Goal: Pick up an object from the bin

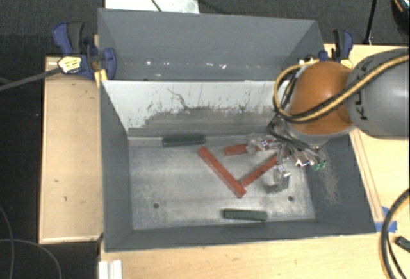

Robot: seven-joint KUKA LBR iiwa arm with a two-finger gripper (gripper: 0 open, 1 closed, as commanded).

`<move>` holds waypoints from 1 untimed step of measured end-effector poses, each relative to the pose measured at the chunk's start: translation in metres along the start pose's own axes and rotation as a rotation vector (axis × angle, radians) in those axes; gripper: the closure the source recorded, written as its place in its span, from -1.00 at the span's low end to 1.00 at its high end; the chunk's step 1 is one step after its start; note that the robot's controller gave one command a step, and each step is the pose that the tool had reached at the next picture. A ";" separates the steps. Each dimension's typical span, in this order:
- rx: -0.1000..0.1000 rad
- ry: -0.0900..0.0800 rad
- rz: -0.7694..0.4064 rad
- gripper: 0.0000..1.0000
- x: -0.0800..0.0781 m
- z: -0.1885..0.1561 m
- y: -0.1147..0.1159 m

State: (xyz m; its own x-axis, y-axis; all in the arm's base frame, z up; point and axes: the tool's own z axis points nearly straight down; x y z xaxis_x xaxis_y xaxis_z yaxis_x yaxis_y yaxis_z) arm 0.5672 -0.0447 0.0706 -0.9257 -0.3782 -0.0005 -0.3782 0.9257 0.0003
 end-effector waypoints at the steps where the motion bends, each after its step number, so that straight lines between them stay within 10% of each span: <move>1: 0.000 -0.001 0.000 1.00 0.000 0.000 0.000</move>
Offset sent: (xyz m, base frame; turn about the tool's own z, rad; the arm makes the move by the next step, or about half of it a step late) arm 0.0000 0.0000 0.0000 0.0000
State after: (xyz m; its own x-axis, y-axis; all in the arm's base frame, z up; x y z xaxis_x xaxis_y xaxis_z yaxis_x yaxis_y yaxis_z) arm 0.5674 -0.0441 0.0708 -0.9256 -0.3785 -0.0012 -0.3785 0.9256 0.0004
